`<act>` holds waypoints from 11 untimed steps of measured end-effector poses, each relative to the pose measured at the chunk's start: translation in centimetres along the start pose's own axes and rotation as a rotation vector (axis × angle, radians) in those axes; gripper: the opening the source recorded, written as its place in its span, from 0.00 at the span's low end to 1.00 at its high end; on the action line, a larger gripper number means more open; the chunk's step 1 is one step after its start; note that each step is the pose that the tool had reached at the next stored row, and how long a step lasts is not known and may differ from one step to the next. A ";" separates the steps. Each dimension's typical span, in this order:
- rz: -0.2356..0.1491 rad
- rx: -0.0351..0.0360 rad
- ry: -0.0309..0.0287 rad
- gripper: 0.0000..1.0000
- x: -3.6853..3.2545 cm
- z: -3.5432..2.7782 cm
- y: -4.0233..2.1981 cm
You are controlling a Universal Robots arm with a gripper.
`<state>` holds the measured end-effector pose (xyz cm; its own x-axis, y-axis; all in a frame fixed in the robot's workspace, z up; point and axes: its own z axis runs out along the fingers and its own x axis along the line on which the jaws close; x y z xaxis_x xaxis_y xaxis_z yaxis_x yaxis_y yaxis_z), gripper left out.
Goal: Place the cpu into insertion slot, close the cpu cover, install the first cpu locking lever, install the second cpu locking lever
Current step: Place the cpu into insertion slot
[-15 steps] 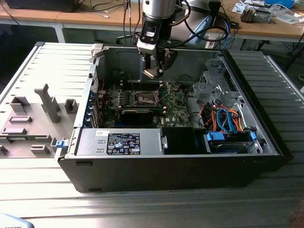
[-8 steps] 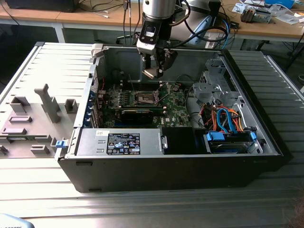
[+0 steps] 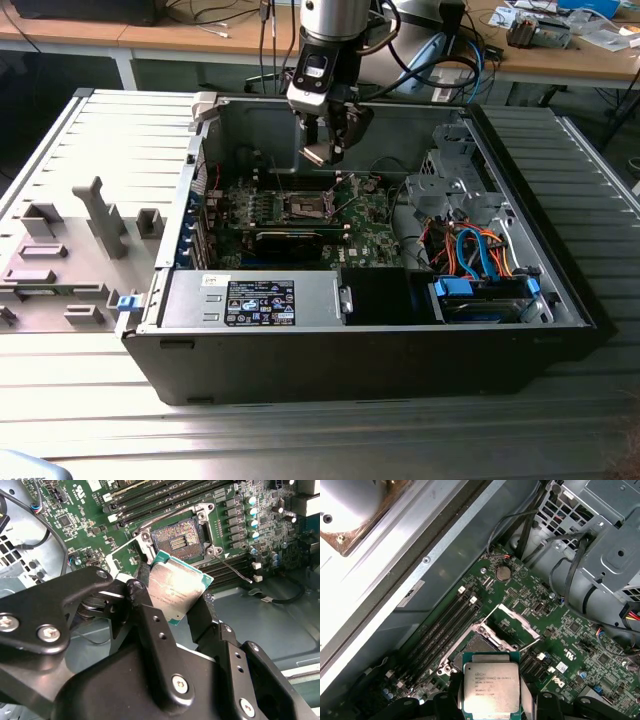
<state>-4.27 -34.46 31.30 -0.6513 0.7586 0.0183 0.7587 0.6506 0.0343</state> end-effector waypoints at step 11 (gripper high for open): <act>0.045 -0.0008 -0.0016 0.55 0.00 0.11 0.00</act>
<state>-4.27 -34.46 31.19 -0.6162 0.7874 0.0183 0.7874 0.6154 0.0343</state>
